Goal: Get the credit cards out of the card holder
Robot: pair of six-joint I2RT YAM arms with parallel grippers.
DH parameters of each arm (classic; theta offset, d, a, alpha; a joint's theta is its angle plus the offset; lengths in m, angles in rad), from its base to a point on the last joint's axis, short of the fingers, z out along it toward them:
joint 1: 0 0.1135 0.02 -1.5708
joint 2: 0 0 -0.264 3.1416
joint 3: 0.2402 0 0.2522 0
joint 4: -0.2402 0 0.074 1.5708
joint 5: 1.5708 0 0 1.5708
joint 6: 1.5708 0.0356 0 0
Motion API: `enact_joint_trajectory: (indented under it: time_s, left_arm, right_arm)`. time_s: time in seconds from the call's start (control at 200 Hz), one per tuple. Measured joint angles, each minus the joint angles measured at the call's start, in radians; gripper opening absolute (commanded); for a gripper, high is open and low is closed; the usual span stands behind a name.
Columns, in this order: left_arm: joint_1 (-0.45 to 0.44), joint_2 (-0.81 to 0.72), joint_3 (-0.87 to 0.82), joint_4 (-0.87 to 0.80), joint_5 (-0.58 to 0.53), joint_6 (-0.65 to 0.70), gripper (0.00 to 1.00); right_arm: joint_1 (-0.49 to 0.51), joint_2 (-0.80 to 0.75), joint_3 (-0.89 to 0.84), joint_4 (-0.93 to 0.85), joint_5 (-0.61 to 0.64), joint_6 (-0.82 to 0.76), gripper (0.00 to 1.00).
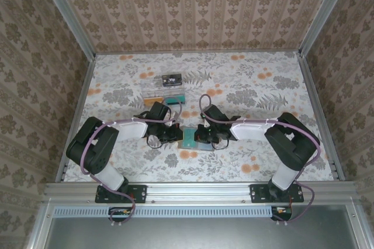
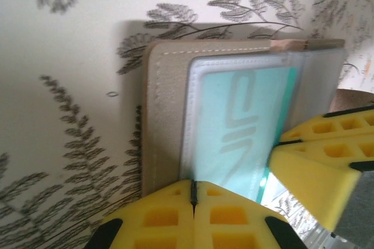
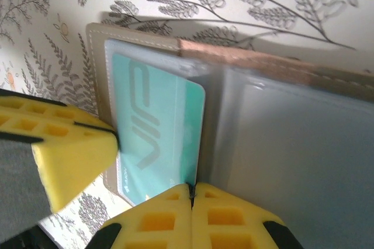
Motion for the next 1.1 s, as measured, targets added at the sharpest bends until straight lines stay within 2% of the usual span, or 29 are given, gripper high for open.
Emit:
enact_joint_trajectory:
  time_s: [0.215, 0.27, 0.325, 0.46, 0.645, 0.75, 0.825, 1.1]
  left_arm:
    - [0.012, -0.013, -0.009, -0.024, -0.009, 0.001, 0.0]
    - [0.011, -0.013, -0.009, -0.024, -0.009, 0.001, 0.0]
    - [0.011, -0.013, -0.009, -0.024, -0.009, 0.001, 0.0]
    - [0.009, -0.013, -0.009, -0.024, -0.009, 0.001, 0.0]
    - [0.005, -0.013, -0.009, -0.023, -0.012, 0.0, 0.0]
    - [0.004, -0.013, -0.009, -0.022, -0.013, 0.0, 0.0]
    - [0.004, -0.013, -0.009, -0.022, -0.014, 0.0, 0.0]
    - [0.004, -0.013, -0.009, -0.023, -0.016, 0.0, 0.0]
  right_arm:
    - [-0.02, -0.052, -0.05, -0.001, 0.0, 0.0, 0.0]
    - [-0.02, -0.052, -0.051, 0.0, 0.0, 0.0, 0.09]
    - [-0.02, -0.052, -0.051, 0.001, -0.001, 0.003, 0.23]
    - [-0.02, -0.051, -0.057, 0.022, -0.004, 0.016, 0.28]
    - [-0.02, -0.021, -0.058, 0.078, -0.021, 0.033, 0.26]
    - [-0.02, -0.011, -0.061, 0.1, -0.026, 0.046, 0.13]
    - [-0.02, -0.011, -0.064, 0.111, -0.028, 0.054, 0.07]
    - [-0.056, -0.08, -0.133, 0.143, -0.031, 0.047, 0.06]
